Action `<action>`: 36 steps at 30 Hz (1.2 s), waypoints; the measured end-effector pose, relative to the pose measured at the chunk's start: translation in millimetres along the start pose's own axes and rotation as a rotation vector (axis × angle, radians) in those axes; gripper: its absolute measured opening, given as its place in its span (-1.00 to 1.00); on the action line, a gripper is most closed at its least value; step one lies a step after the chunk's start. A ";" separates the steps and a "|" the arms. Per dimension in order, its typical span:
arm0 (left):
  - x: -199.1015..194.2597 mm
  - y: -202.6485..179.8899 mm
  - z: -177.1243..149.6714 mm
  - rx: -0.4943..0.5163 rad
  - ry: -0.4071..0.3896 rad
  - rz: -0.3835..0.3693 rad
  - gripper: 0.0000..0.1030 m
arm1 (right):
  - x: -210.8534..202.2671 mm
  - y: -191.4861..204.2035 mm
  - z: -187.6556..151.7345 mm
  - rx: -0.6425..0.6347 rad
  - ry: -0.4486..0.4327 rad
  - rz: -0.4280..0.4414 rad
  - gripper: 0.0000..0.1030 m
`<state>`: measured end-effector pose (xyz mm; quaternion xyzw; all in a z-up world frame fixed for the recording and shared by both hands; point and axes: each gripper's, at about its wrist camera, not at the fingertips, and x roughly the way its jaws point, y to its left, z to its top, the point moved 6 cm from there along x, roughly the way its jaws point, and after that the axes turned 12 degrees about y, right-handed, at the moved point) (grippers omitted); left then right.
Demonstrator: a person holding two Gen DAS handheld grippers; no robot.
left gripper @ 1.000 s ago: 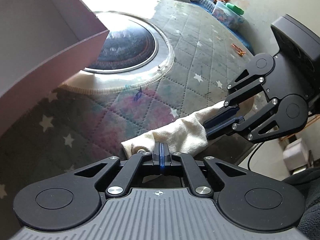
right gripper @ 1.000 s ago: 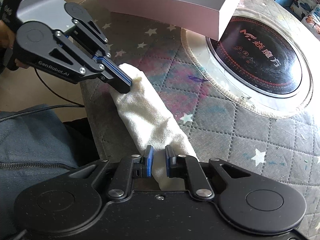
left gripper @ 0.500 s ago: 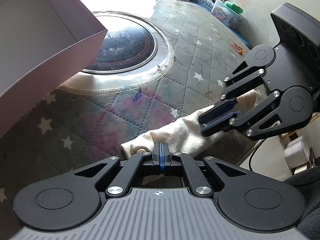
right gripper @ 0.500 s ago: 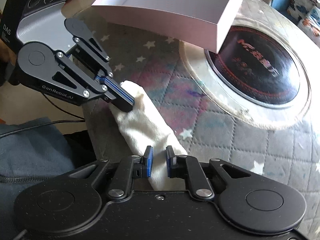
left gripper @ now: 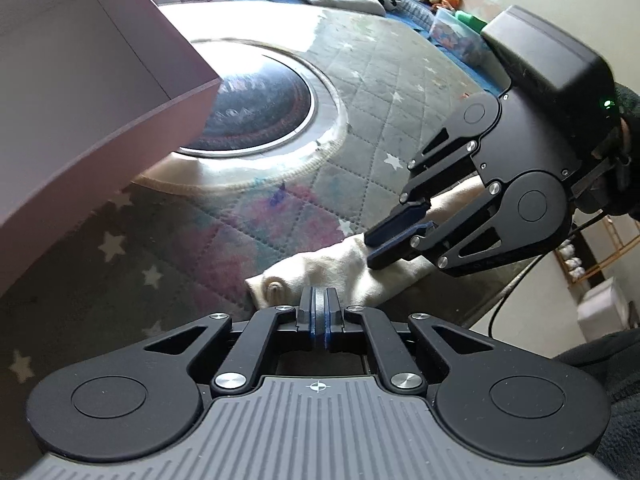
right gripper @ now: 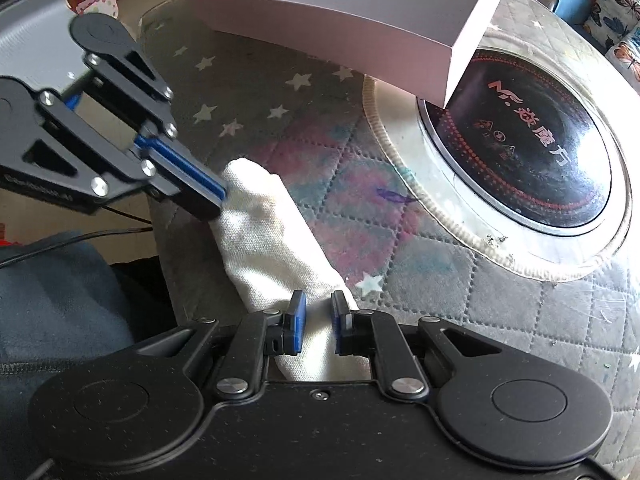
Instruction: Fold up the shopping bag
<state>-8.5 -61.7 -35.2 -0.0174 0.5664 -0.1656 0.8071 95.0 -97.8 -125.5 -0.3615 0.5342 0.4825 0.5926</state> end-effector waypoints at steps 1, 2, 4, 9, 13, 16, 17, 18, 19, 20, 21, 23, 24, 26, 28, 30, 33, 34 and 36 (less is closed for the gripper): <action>-2.6 -1.2 0.2 0.000 -0.004 0.007 -0.91 | 0.1 0.9 0.0 -0.005 0.000 -0.003 -0.71; -3.4 -2.7 0.6 0.008 -0.002 0.029 -0.90 | 0.2 1.3 0.1 -0.008 0.000 -0.005 -0.70; -4.8 -5.9 1.3 0.025 0.002 0.074 -0.89 | 0.5 2.0 0.4 -0.011 0.001 -0.007 -0.70; -1.8 -9.3 2.4 0.035 0.021 0.104 -0.74 | 1.0 3.0 0.3 -0.012 -0.006 -0.014 -0.70; -0.9 -14.7 3.6 0.041 0.032 0.124 -0.73 | 1.2 2.5 0.5 -0.015 -0.009 -0.011 -0.70; -4.2 -19.6 4.4 0.074 0.033 0.164 -0.77 | 0.9 2.6 0.7 -0.022 -0.007 -0.013 -0.70; -5.1 -23.3 4.1 0.102 0.033 0.185 -0.77 | 0.7 2.6 0.8 -0.024 -0.006 -0.013 -0.70; -5.9 -27.0 3.9 0.131 0.032 0.206 -0.77 | 0.4 2.5 0.7 -0.024 -0.006 -0.013 -0.70; -4.0 -24.4 4.2 0.138 0.034 0.211 -0.77 | 0.3 2.6 0.7 -0.023 -0.007 -0.013 -0.70; -3.6 -25.9 4.6 0.142 0.037 0.215 -0.78 | 0.7 4.6 1.5 -0.017 -0.008 -0.015 -0.70; -3.6 -25.6 5.6 0.142 0.038 0.215 -0.78 | 0.9 6.1 2.1 -0.012 -0.009 -0.016 -0.70; -5.7 -27.1 6.2 0.152 0.040 0.222 -0.78 | 0.4 5.5 1.3 -0.012 -0.012 -0.016 -0.70; -6.8 -27.9 6.5 0.157 0.041 0.225 -0.78 | 0.3 5.3 1.1 -0.013 -0.013 -0.016 -0.70; -5.7 -25.0 7.6 0.168 0.044 0.230 -0.77 | 0.1 4.7 0.9 -0.014 -0.013 -0.015 -0.70; 0.0 -14.2 9.6 0.172 0.053 0.226 -0.77 | -0.2 4.6 0.9 -0.016 -0.013 -0.015 -0.70; 0.6 -5.3 9.6 0.184 0.059 0.228 -0.76 | -0.2 4.0 0.7 -0.017 -0.014 -0.017 -0.70; 2.4 -4.2 10.4 0.203 0.074 0.237 -0.75 | -0.4 4.5 0.6 -0.019 -0.014 -0.020 -0.70; 3.5 -3.8 10.7 0.206 0.078 0.237 -0.74 | -0.4 4.6 0.6 -0.019 -0.013 -0.021 -0.70; 5.6 -3.0 11.4 0.212 0.086 0.237 -0.74 | -0.3 4.8 0.7 -0.020 -0.014 -0.024 -0.70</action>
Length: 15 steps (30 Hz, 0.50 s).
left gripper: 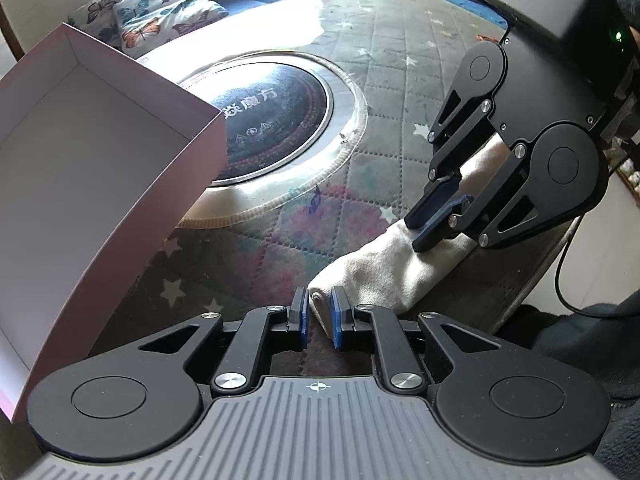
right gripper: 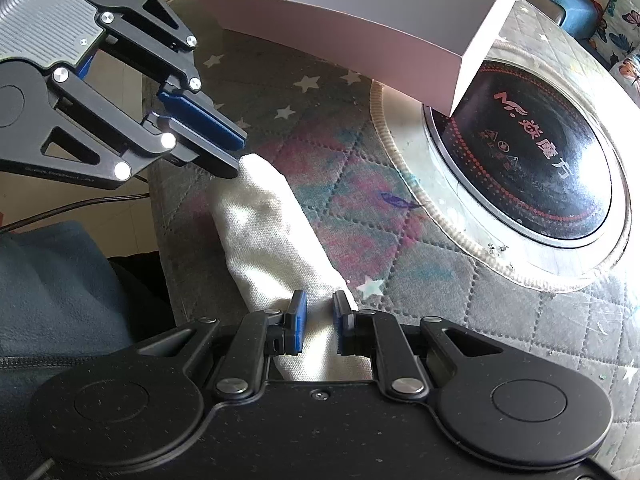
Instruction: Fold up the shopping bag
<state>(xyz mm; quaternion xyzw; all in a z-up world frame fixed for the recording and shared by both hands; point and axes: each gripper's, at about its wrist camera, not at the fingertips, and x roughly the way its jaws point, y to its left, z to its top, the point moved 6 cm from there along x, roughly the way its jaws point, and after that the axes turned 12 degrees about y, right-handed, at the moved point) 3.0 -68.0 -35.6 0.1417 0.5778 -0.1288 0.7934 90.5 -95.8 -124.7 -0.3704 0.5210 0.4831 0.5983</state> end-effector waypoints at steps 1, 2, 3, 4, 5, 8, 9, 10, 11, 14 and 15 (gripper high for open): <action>1.0 0.5 0.6 0.000 0.004 -0.003 -0.74 | 0.1 0.3 -0.1 0.001 0.000 -0.001 -0.70; 1.5 0.5 0.7 0.003 0.007 -0.003 -0.73 | 0.2 0.7 -0.2 0.002 -0.001 -0.002 -0.70; 1.9 0.2 0.6 0.009 0.009 -0.001 -0.73 | 0.3 1.2 -0.4 0.003 -0.002 -0.002 -0.70; 2.5 0.3 0.7 0.011 0.012 -0.001 -0.73 | 0.4 1.9 -0.7 0.003 -0.002 -0.003 -0.70; 3.2 0.3 0.9 0.015 0.015 0.001 -0.73 | 0.4 1.6 -0.6 0.000 -0.002 -0.004 -0.70; 5.6 1.0 1.5 0.019 0.023 0.002 -0.73 | 1.0 1.8 0.1 -0.003 -0.001 -0.008 -0.70; 6.1 1.4 1.7 0.022 0.026 0.001 -0.72 | 1.2 1.7 0.3 -0.003 -0.001 -0.009 -0.70; 6.7 2.3 2.0 0.021 0.028 -0.001 -0.71 | 1.4 2.0 0.4 -0.003 0.000 -0.009 -0.70; 7.4 2.8 2.2 0.019 0.030 -0.002 -0.71 | 1.5 1.6 0.4 -0.002 -0.001 -0.009 -0.70; 9.0 3.1 2.7 0.023 0.035 -0.002 -0.70 | 1.8 0.8 0.6 -0.001 -0.001 -0.008 -0.70; 9.3 2.9 2.9 0.025 0.037 -0.001 -0.70 | 1.9 0.7 0.6 -0.002 0.000 -0.007 -0.70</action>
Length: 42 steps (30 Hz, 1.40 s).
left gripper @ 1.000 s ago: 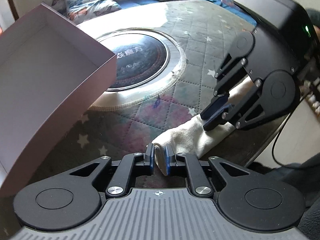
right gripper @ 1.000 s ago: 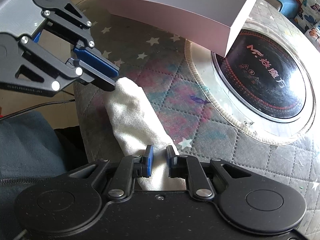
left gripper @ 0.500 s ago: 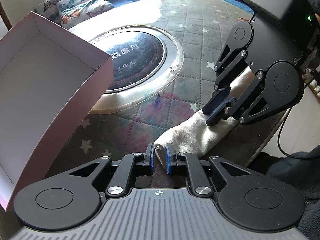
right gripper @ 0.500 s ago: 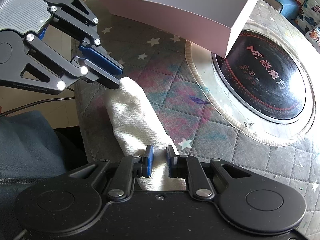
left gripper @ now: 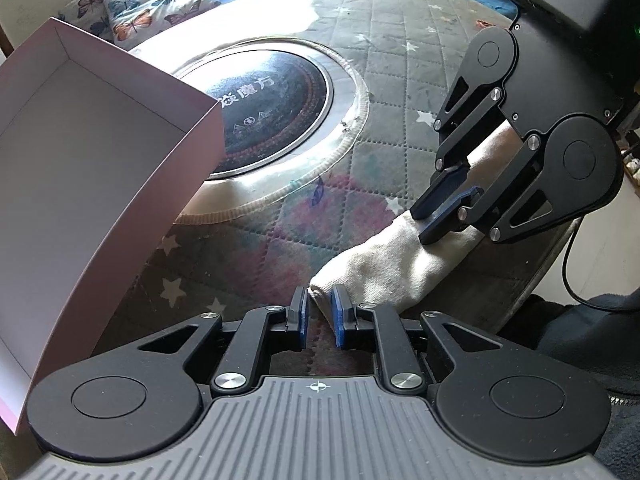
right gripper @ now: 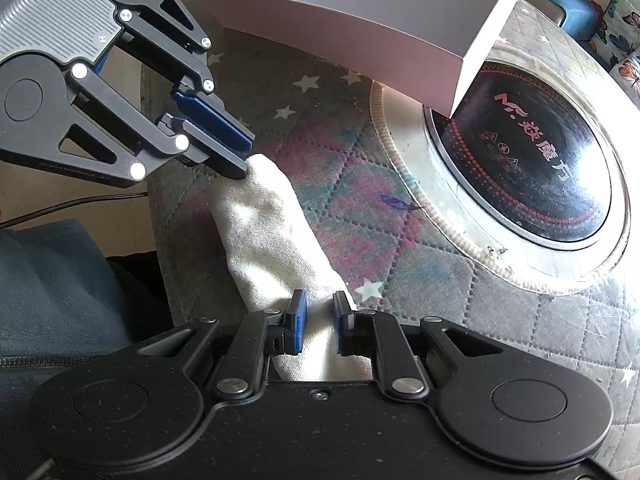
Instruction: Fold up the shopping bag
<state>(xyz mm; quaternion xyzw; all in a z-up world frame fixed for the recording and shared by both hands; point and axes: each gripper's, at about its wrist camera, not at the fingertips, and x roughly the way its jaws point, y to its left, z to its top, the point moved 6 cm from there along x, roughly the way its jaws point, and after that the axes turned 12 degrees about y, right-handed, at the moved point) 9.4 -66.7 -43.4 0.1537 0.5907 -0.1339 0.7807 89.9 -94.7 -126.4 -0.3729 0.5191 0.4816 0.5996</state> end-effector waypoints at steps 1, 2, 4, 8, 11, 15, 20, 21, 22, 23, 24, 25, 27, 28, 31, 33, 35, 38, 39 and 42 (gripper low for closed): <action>0.8 -0.1 0.1 0.003 0.002 0.000 -0.70 | 0.0 -0.1 0.1 -0.001 0.001 0.000 -0.70; 1.3 0.1 0.2 0.005 0.004 -0.001 -0.70 | 0.0 -0.2 0.2 -0.003 0.002 0.000 -0.70; 2.4 1.1 0.5 0.003 0.008 -0.007 -0.70 | 0.3 -0.3 0.4 -0.004 0.003 0.000 -0.70; 4.2 3.4 1.1 -0.006 0.018 -0.027 -0.70 | 0.6 -0.7 0.7 -0.006 0.004 -0.002 -0.70; 6.4 3.9 1.4 -0.003 0.030 -0.040 -0.70 | 0.8 -0.5 0.9 -0.011 0.006 -0.004 -0.70; 7.9 3.3 2.5 0.005 0.037 -0.042 -0.70 | 1.2 -0.3 1.7 -0.014 0.009 -0.003 -0.70; 9.2 5.2 3.3 -0.005 0.037 -0.051 -0.69 | 1.7 0.4 2.1 -0.013 0.010 -0.001 -0.69; 9.4 5.5 3.3 -0.005 0.037 -0.052 -0.69 | 1.7 0.3 2.2 -0.013 0.010 0.000 -0.69; 9.6 5.8 3.2 -0.005 0.037 -0.053 -0.67 | 1.8 0.2 2.5 -0.013 0.010 0.000 -0.69; 9.8 6.5 3.3 -0.008 0.037 -0.054 -0.64 | 1.8 0.1 2.8 -0.014 0.010 0.000 -0.69; 10.2 7.3 3.6 -0.010 0.038 -0.056 -0.63 | 1.8 0.1 2.9 -0.014 0.010 0.000 -0.69; 10.5 8.1 3.8 -0.012 0.038 -0.058 -0.59 | 1.8 0.1 2.9 -0.015 0.010 0.000 -0.69; 11.1 10.1 4.1 -0.018 0.040 -0.060 -0.53 | 1.7 0.1 2.9 -0.016 0.009 -0.001 -0.69; 11.4 11.0 4.1 -0.022 0.040 -0.063 -0.51 | 1.6 -0.2 2.8 -0.016 0.009 0.001 -0.69; 11.6 11.7 4.0 -0.025 0.039 -0.065 -0.50 | 1.6 -0.2 3.2 -0.016 0.009 0.001 -0.69; 12.5 14.8 3.8 -0.026 0.038 -0.065 -0.50 | 1.6 -2.1 3.9 -0.017 0.008 0.001 -0.69; 12.4 14.7 3.8 -0.022 0.037 -0.057 -0.51 | 1.5 -2.3 3.9 -0.016 0.007 0.001 -0.69; 10.8 13.0 4.3 -0.009 0.038 -0.042 -0.52 | 1.3 -2.0 3.5 -0.015 0.004 -0.004 -0.69; 9.9 12.2 4.6 -0.003 0.038 -0.036 -0.52 | 1.3 -1.7 3.3 -0.012 0.002 -0.005 -0.69; 6.6 10.4 4.9 0.001 0.037 -0.028 -0.52 | 0.6 -2.0 3.3 -0.001 -0.003 -0.003 -0.69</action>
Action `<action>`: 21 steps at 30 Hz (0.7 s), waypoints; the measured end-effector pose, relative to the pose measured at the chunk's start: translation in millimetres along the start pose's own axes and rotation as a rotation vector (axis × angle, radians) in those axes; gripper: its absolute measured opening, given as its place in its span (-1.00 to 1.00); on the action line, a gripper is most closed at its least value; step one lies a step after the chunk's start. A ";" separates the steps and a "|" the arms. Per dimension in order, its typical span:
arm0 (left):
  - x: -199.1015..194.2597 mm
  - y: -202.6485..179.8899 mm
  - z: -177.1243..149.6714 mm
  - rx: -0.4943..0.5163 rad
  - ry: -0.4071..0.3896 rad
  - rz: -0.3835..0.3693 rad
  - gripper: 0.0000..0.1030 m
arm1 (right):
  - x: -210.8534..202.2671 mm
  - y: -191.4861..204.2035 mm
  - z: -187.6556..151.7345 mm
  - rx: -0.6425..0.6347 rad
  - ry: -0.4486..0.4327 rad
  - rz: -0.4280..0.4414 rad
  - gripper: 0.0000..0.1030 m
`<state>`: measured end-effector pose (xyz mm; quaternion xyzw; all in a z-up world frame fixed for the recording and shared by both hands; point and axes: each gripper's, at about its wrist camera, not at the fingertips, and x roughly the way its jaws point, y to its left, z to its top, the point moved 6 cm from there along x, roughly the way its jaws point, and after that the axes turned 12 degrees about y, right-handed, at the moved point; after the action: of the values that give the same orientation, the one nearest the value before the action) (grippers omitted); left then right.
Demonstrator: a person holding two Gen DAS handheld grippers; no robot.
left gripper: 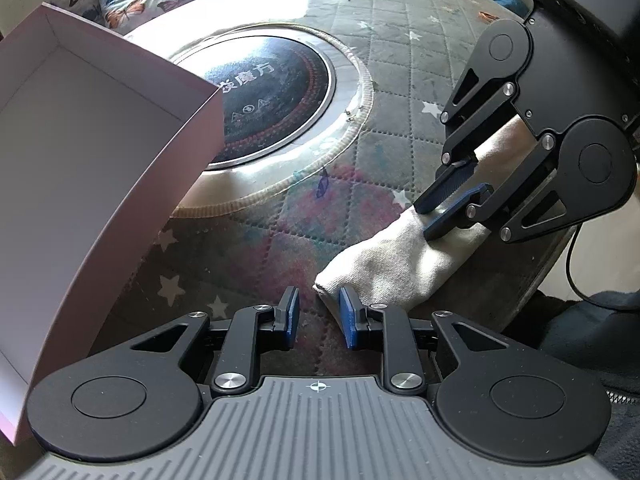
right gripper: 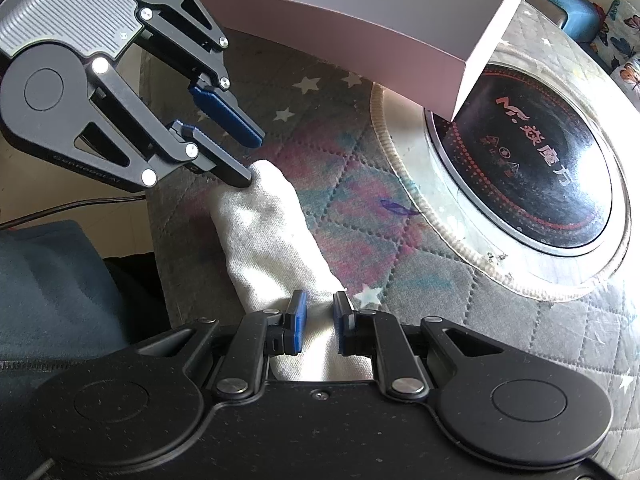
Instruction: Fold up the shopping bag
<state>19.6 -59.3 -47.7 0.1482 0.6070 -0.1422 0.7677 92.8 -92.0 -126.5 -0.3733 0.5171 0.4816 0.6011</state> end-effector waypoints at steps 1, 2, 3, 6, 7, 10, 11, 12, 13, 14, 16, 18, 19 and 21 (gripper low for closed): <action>-2.1 0.0 -0.5 -0.003 -0.004 -0.004 -0.52 | -0.2 -0.3 0.1 0.006 -0.002 0.002 -0.68; -4.2 0.0 -0.9 -0.006 -0.007 -0.009 -0.52 | -0.2 -0.5 0.0 0.011 -0.003 0.003 -0.68; -7.8 -1.4 -0.6 -0.009 -0.018 -0.009 -0.52 | 0.1 -0.1 -0.2 0.011 -0.004 0.000 -0.69; -18.5 -6.9 0.3 -0.009 -0.050 -0.007 -0.52 | 0.6 2.7 -0.4 -0.005 -0.003 -0.017 -0.68; -23.7 -12.7 1.8 0.007 -0.071 -0.010 -0.52 | 0.6 3.4 -0.4 -0.007 -0.002 -0.021 -0.68; -29.4 -32.3 5.4 0.057 -0.104 -0.043 -0.53 | 0.7 3.8 -0.3 -0.009 -0.001 -0.023 -0.68; -25.8 -36.2 7.2 0.071 -0.103 -0.050 -0.53 | 0.7 3.4 -0.3 -0.007 -0.001 -0.021 -0.68; -22.1 -39.9 9.0 0.086 -0.102 -0.056 -0.54 | 0.8 3.1 -0.5 -0.005 -0.003 -0.019 -0.68; -13.5 -43.4 12.0 0.095 -0.097 -0.053 -0.60 | 0.8 2.8 -0.8 -0.004 -0.006 -0.017 -0.68; -8.4 -44.8 13.4 0.098 -0.091 -0.056 -0.60 | 0.8 2.6 -1.2 -0.003 -0.009 -0.016 -0.68; 4.9 -46.7 15.9 0.099 -0.075 -0.067 -0.66 | 0.9 2.2 -2.2 -0.001 -0.016 -0.014 -0.68; 12.8 -47.0 16.9 0.105 -0.075 -0.065 -0.67 | 0.8 2.5 -2.8 0.001 -0.022 -0.016 -0.68; 15.5 -47.5 17.2 0.113 -0.073 -0.057 -0.69 | 0.5 2.5 -2.9 0.001 -0.024 -0.017 -0.68; 19.6 -49.4 17.8 0.129 -0.070 -0.044 -0.68 | -0.6 2.3 -3.4 0.002 -0.023 -0.017 -0.68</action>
<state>20.1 -112.5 -65.6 0.1792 0.5725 -0.2029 0.7739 89.7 -94.7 -126.4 -0.3715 0.5073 0.4805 0.6113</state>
